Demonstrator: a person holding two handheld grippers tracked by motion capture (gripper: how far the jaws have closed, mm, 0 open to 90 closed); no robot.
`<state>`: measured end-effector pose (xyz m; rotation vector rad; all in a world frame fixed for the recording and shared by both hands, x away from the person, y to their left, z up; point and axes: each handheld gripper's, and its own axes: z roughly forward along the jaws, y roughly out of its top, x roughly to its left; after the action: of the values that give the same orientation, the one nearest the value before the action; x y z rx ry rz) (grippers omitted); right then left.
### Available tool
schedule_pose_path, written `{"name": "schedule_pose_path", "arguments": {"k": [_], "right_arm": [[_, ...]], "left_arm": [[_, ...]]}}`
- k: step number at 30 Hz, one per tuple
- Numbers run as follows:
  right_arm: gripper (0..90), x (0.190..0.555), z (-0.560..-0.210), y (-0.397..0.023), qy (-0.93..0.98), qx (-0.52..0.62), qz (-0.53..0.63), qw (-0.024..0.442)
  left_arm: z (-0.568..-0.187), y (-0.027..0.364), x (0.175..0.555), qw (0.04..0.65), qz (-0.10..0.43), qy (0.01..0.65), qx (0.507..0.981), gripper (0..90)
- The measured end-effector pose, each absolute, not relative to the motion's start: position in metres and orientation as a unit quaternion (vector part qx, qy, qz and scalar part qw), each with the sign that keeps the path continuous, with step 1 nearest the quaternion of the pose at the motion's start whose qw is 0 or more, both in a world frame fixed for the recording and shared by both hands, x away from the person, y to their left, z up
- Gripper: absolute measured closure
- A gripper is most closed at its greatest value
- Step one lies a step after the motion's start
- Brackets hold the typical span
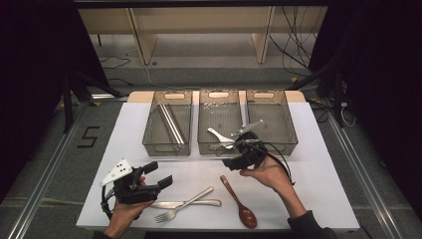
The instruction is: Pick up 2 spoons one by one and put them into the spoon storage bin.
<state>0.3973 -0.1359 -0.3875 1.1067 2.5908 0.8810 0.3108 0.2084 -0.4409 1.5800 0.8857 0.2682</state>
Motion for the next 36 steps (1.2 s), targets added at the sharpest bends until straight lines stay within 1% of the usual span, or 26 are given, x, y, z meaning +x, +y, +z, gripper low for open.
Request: {"name": "schedule_pose_path", "arguments": {"k": [5,8,16,28,36], "right_arm": [[30.5,0.383,-0.400,-0.136,0.881,0.370,0.279,0.090],[30.9,0.376,-0.408,-0.136,0.891,0.364,0.261,0.075],[32.2,0.359,-0.424,-0.131,0.906,0.360,0.213,0.065],[35.0,0.348,-0.442,-0.127,0.920,0.357,0.158,0.046],[40.7,0.346,-0.453,-0.127,0.923,0.359,0.132,0.032]], "left_arm": [[-0.441,0.208,0.311,0.610,0.116,0.385,0.683,16.1],[-0.441,0.208,0.311,0.610,0.116,0.385,0.683,16.0],[-0.441,0.208,0.310,0.610,0.116,0.384,0.684,16.0],[-0.441,0.208,0.311,0.610,0.116,0.384,0.683,16.0],[-0.441,0.208,0.310,0.610,0.115,0.384,0.684,16.0]]}}
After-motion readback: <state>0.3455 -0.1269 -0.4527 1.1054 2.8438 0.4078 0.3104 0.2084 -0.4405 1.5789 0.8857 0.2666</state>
